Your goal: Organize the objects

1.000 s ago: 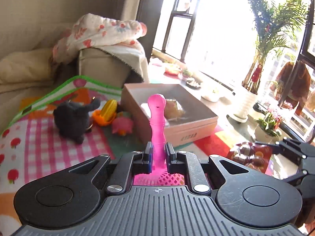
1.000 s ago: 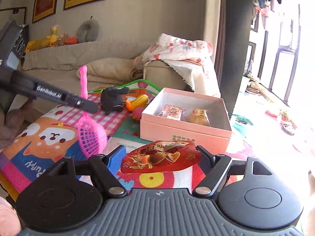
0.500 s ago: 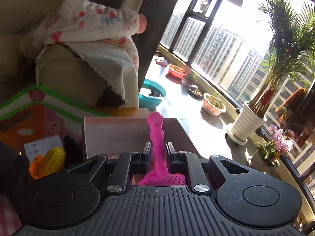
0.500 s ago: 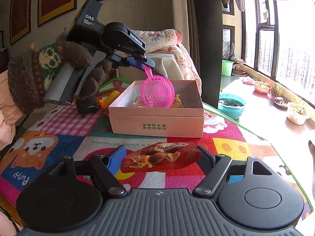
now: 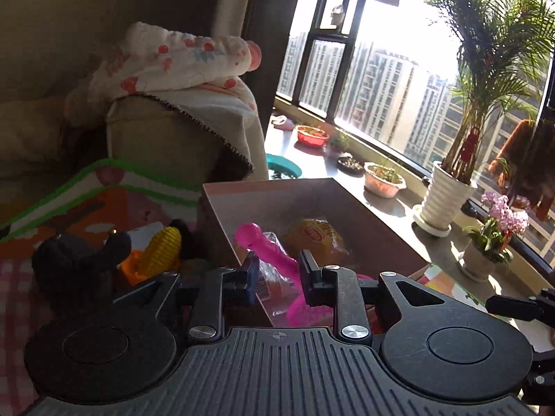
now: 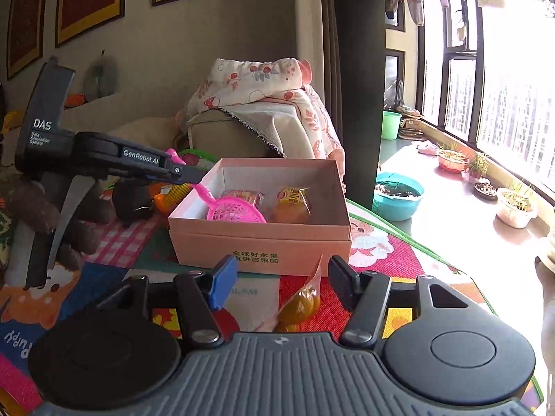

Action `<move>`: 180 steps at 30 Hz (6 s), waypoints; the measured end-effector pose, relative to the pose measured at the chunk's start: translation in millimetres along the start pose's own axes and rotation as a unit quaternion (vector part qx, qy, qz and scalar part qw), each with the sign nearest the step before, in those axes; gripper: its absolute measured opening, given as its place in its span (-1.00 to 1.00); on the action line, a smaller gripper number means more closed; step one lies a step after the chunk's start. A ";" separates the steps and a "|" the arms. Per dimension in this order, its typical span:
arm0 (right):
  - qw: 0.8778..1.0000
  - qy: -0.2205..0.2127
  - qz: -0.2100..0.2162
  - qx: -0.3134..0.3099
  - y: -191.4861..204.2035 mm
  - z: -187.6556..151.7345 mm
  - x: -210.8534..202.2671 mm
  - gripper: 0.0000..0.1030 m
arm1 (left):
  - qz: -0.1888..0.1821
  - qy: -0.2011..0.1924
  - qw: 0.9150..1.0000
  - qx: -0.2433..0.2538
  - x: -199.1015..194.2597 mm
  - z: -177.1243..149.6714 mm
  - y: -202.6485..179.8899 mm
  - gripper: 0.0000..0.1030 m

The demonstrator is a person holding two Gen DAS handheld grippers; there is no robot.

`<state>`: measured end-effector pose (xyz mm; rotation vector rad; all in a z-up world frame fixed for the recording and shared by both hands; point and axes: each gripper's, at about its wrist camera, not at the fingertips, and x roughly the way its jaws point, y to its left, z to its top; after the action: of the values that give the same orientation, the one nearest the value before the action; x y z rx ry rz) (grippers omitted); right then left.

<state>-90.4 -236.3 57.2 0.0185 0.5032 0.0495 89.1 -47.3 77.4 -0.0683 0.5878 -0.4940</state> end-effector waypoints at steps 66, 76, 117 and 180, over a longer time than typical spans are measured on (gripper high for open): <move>0.991 0.112 0.053 -0.045 35.2 -69.9 18.7 0.89 | 0.001 0.070 0.997 -0.022 -63.7 -100.4 2.1 -0.42; 0.995 0.051 0.033 -0.076 43.6 -4.8 4.0 0.46 | 0.014 0.076 0.995 -0.064 -62.9 -104.5 21.4 -0.42; 0.993 0.018 0.064 -0.100 84.3 -34.4 87.9 1.00 | 0.185 0.038 0.964 -0.185 24.5 35.9 146.9 -0.33; 0.996 0.039 0.070 -0.042 65.6 -42.1 80.5 1.00 | 0.055 0.025 0.983 0.174 68.0 -11.7 70.0 -0.31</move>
<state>-43.1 -166.4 -16.4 -0.0301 0.5767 0.2095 161.6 -16.3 18.6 0.3075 0.5433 -0.4857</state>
